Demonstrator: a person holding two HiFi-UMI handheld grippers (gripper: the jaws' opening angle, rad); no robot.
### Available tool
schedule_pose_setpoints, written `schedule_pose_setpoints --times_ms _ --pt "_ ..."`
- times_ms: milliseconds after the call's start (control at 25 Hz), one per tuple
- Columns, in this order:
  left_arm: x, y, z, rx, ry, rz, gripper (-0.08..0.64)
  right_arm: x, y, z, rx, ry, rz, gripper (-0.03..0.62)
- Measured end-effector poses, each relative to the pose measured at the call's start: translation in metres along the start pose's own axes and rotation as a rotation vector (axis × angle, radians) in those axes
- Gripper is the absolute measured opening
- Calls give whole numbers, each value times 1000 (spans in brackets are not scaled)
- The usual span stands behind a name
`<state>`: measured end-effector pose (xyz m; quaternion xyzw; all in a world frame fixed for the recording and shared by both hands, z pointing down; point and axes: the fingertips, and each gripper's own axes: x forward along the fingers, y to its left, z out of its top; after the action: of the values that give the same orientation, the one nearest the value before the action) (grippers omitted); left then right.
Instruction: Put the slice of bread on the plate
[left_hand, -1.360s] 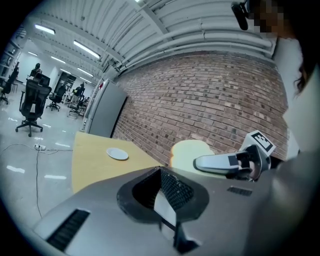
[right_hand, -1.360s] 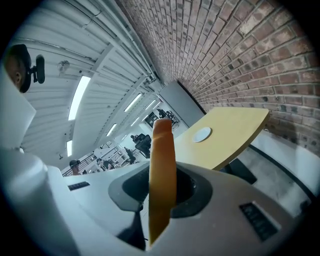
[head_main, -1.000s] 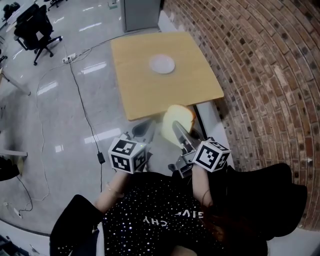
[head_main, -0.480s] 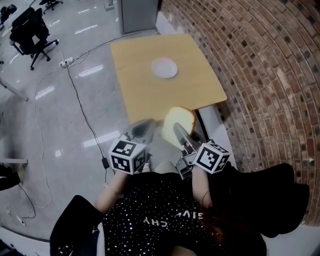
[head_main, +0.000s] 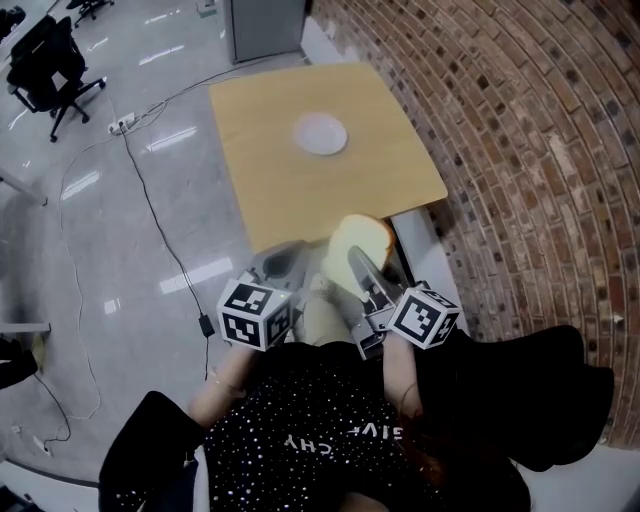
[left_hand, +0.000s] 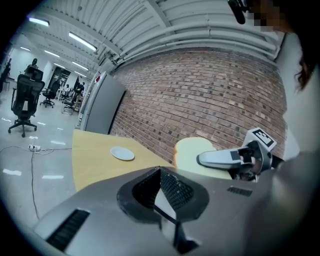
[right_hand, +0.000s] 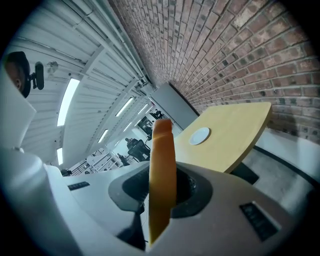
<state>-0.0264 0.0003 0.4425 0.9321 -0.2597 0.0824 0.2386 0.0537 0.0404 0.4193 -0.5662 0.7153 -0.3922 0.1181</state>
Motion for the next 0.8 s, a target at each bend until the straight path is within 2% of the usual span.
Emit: schedule_pose_setpoints --times_ms 280,800 --pt "27 20 17 -11 -16 45 9 29 -13 23 -1 26 33 94" --pt "117 55 63 -30 -22 77 9 91 -60 100 -6 69 53 94"
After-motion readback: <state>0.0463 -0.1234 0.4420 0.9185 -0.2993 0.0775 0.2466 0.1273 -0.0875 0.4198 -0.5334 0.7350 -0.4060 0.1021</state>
